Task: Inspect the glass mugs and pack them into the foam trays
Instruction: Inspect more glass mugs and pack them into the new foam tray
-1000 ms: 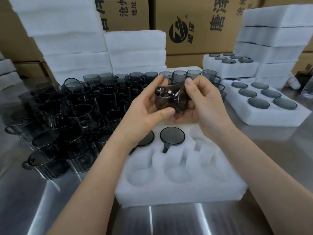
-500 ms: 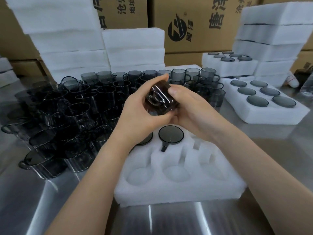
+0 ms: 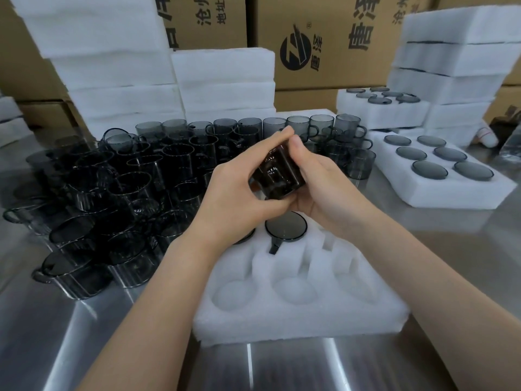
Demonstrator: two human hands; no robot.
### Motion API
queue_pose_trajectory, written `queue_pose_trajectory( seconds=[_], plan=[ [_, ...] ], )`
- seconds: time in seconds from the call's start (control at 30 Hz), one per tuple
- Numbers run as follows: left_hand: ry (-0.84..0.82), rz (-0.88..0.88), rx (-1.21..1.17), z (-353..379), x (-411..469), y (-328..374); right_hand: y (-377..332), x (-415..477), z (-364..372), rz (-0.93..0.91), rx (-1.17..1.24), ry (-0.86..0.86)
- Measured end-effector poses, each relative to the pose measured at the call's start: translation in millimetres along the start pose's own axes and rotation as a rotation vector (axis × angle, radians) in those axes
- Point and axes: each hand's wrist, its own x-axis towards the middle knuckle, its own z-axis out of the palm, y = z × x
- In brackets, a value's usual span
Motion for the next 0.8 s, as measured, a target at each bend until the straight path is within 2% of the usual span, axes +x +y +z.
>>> queue_pose_trajectory(
  seconds=[0.13, 0.27, 0.4, 0.5, 0.6, 0.8],
  plan=[
    [-0.043, 0.055, 0.053, 1, 0, -1, -3, 4, -4, 0.097, 0.166, 0.005],
    [-0.045, 0.044, 0.077, -5, 2, -3, -2, 4, -7, 0.030, 0.227, 0.024],
    [0.005, 0.060, 0.201, -4, 2, -1, 1, 5, -9, -0.138, 0.109, 0.127],
    [0.119, 0.145, 0.352, 1, 3, -1, 5, 6, -6, -0.238, -0.027, 0.163],
    [0.212, 0.176, 0.418, 5, 2, -1, 7, 8, -5, -0.250, -0.129, 0.225],
    [0.227, 0.194, 0.419, 5, 2, -3, 4, 4, -3, -0.214, -0.129, 0.229]
  ],
)
